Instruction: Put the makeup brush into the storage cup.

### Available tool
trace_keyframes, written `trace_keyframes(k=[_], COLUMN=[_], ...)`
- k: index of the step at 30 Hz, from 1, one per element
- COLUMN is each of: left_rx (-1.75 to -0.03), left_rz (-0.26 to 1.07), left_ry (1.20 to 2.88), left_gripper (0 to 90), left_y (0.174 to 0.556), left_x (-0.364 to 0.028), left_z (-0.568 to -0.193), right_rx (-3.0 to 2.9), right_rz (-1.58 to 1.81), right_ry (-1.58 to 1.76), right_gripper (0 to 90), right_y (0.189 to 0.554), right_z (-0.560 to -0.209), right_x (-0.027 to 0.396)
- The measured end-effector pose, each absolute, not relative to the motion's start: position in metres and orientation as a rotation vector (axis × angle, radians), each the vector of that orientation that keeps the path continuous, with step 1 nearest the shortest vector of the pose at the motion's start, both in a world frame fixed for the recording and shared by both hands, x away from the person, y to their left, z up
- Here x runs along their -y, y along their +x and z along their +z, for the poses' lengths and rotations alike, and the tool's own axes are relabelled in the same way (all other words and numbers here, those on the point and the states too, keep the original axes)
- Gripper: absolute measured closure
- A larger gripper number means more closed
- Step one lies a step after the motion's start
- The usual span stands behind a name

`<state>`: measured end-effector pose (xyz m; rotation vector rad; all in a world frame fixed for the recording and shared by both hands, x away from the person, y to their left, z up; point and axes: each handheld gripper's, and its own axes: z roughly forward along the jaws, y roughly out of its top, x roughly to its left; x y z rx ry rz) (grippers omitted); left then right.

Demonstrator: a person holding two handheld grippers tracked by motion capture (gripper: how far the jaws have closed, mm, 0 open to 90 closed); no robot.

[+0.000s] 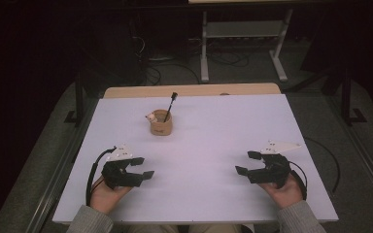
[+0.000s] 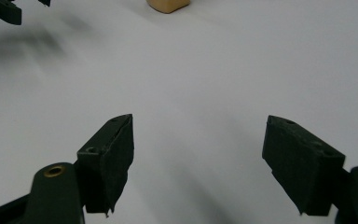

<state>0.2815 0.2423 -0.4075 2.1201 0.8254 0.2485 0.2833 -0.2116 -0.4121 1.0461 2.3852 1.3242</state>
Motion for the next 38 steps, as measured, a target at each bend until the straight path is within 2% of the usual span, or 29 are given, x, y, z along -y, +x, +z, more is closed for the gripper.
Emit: trace_keyframes(k=[38], left_rx=[-0.820], left_rz=[0.283], left_ry=[2.111], left_gripper=[23.2], left_y=[0.270], left_x=[-0.250], left_z=[-0.412], right_rx=[-2.413], right_rz=[1.300], right_ry=[1.038], right_gripper=[24.0], right_y=[0.281], right_z=[-0.419], right_x=[0.208])
